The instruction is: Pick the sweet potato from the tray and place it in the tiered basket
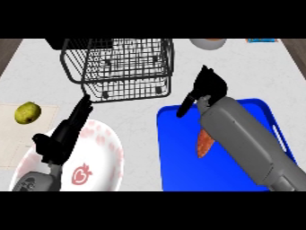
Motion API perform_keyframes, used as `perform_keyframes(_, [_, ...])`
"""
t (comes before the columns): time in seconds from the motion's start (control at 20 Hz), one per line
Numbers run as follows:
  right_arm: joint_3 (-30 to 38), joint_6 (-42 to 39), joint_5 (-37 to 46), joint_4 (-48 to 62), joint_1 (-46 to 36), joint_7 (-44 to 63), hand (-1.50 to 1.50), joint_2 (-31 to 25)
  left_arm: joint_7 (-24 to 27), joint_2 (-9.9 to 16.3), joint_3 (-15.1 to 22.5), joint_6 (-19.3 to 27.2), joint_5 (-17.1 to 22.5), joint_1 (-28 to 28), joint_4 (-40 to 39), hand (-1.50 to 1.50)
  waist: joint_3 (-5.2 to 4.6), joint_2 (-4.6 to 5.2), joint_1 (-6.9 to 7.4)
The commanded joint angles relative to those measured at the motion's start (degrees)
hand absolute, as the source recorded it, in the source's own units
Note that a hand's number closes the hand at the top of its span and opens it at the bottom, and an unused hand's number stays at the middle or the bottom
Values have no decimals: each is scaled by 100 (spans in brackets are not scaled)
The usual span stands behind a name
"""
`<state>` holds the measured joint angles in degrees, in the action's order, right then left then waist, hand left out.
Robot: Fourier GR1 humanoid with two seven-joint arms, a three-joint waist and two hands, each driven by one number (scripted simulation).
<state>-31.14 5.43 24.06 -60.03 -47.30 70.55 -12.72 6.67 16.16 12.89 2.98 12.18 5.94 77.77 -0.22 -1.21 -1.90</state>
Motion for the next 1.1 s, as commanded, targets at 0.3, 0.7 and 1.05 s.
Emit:
perform_keyframes(0.3, [316,-304,250,336,410,1467,-150,279,94,-114,87,8,-135,-90,-100,0,8,45,41])
perform_keyframes(0.7, [330,-223,748,-267,1253,1467,-150,315,-27,-90,-34,-37,-108,-1,68,0,14,50,65])
perform_keyframes(1.05, [591,-50,1286,-299,1798,1467,-150,662,18,-122,-112,-146,-93,95,-132,0,12,75,81])
